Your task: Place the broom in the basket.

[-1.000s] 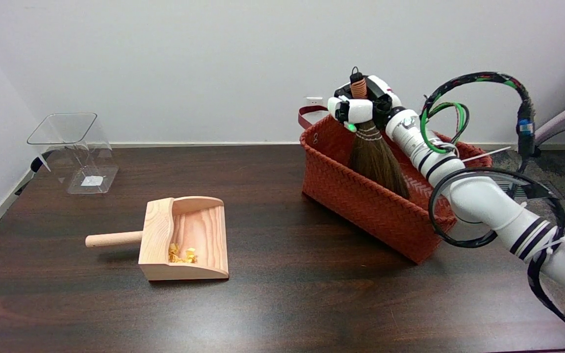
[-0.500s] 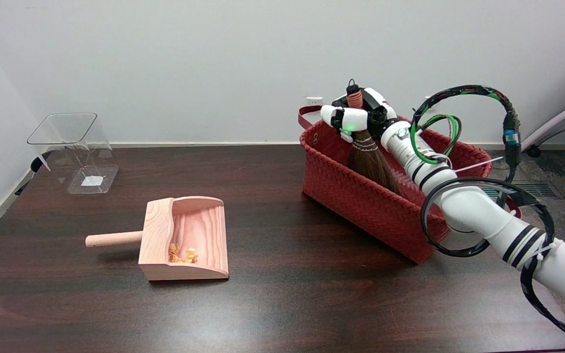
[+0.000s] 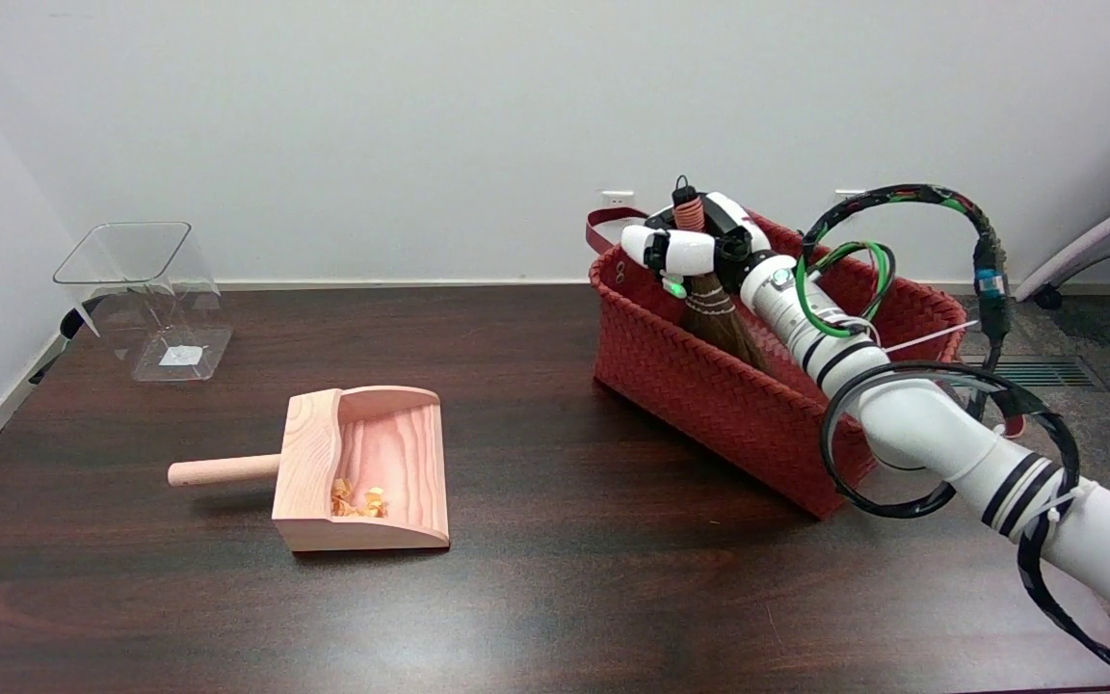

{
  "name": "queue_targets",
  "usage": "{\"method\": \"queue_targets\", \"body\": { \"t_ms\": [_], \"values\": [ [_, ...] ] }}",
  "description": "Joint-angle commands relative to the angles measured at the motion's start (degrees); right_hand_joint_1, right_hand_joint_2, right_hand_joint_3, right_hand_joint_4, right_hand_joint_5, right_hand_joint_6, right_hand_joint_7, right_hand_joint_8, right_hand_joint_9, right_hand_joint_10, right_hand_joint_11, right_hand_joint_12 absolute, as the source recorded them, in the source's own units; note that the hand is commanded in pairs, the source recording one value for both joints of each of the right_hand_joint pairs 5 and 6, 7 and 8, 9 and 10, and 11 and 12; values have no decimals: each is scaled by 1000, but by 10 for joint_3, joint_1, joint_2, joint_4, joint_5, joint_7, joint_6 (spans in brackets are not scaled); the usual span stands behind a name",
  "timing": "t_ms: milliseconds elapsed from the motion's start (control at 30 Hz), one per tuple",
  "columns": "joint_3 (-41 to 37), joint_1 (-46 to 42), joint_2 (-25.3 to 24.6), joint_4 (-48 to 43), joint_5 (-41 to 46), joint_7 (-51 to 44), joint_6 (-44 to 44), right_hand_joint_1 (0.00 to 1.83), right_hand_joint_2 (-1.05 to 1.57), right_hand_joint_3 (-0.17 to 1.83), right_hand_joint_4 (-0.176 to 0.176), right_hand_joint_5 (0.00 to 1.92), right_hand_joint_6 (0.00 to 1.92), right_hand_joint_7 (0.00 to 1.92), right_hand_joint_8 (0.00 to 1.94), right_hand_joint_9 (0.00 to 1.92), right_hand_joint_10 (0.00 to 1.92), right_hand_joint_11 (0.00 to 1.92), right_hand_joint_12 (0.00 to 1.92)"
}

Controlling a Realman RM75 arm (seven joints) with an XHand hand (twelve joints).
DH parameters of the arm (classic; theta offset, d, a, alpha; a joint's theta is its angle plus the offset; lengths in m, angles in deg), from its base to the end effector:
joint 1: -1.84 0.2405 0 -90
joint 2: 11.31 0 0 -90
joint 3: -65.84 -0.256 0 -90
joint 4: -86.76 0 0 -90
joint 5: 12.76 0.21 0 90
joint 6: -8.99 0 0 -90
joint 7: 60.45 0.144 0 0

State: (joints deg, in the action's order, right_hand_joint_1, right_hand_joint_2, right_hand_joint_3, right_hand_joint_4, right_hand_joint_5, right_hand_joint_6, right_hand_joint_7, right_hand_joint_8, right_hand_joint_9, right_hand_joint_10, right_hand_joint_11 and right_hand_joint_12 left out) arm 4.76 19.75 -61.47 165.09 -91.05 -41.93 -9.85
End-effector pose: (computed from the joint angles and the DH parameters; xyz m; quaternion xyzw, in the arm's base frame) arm -0.2225 -0.4053 0.3607 0.5516 -0.4210 0.4401 0.5700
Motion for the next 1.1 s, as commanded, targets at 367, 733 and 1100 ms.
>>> {"method": "queue_targets", "body": {
  "t_ms": [367,733,1100],
  "values": [
    [0,-29,-8,21,-4,3,1,1005,-163,1833,0,986,986,1230,1230,986,986,986,986],
    [-3,-28,-8,40,-37,23,-65,933,-602,1379,0,146,146,183,183,146,146,146,146],
    [-20,-26,-8,51,-72,18,-146,930,-587,1328,0,125,125,144,144,125,125,125,125]
  ]
}}
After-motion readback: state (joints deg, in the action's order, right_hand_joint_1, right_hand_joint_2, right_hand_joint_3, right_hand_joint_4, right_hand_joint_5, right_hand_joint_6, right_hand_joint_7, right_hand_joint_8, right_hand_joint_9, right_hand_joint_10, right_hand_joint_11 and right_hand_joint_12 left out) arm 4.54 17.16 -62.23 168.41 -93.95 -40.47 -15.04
